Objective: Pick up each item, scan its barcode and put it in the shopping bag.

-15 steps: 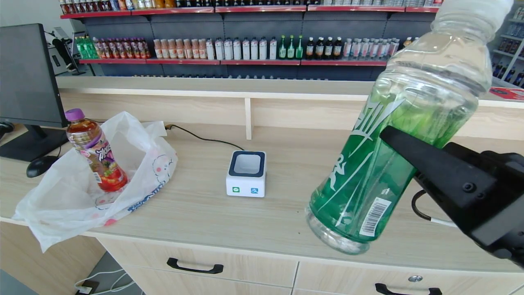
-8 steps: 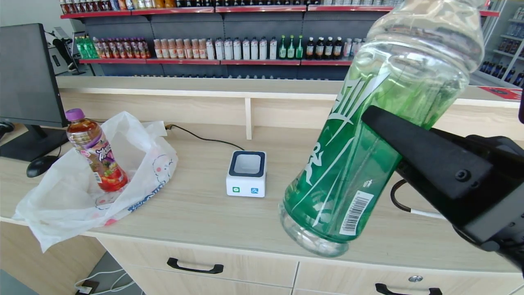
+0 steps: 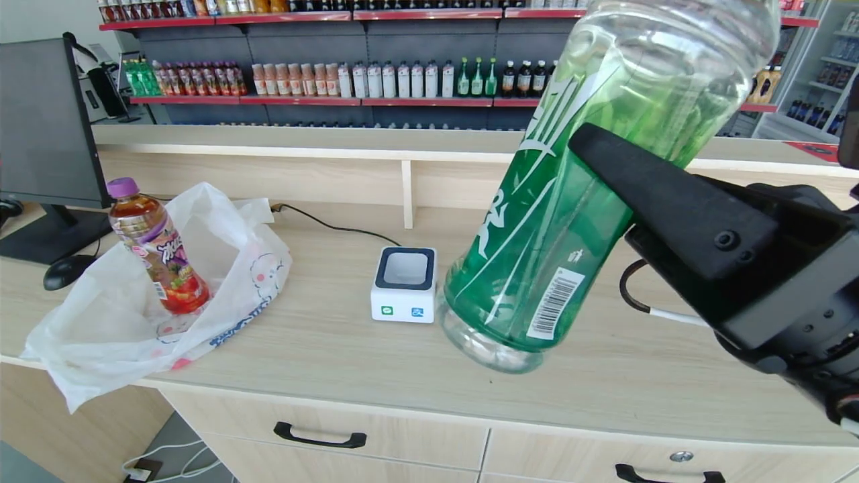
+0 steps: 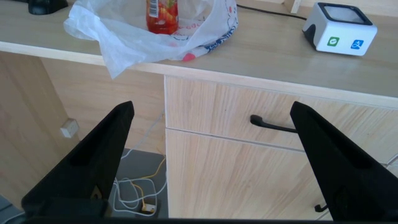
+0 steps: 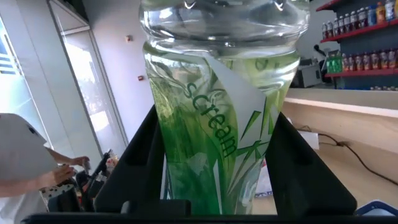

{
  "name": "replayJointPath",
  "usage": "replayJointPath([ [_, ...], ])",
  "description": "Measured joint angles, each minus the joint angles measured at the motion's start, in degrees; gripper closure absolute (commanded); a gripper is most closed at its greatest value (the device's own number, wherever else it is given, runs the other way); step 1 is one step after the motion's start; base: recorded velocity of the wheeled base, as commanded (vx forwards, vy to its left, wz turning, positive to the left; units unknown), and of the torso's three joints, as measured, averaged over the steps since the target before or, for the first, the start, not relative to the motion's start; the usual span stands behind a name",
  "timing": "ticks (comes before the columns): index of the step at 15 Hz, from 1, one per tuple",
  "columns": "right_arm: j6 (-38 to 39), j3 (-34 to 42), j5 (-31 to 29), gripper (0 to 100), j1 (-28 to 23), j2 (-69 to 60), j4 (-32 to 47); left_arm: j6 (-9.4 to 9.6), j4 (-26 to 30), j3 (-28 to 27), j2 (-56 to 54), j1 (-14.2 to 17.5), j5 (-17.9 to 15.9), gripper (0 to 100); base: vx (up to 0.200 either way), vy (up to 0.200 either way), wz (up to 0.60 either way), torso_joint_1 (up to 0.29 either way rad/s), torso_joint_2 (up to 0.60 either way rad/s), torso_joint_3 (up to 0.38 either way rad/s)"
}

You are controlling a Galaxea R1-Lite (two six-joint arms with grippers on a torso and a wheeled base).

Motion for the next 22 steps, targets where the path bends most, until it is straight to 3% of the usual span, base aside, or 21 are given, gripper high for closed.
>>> replayJointPath([
  [8,-5.25,1.07,-4.19,100,-0.05,1.12,0.06,-0.05,0.0,0.0,0.0,0.0,0.0,0,0.0,0.0,0.0,0.0,0.0,0.0],
  [12,-7.72,4.13,-9.91,100,-0.09,1.15,0.0,-0.05,0.0,0.0,0.0,0.05,0.0,0,0.0,0.0,0.0,0.0,0.0,0.0],
  [14,-10.07,5.23,-15.62,100,-0.79,1.45,0.09,-0.07,0.01,0.0,0.0,0.05,0.0,0,0.0,0.0,0.0,0.0,0.0,0.0],
  [22,-20.0,8.44,-17.69,100,-12.21,3.41,0.05,0.02,0.0,0.0,0.0,0.05,0.0,0,0.0,0.0,0.0,0.0,0.0,0.0],
])
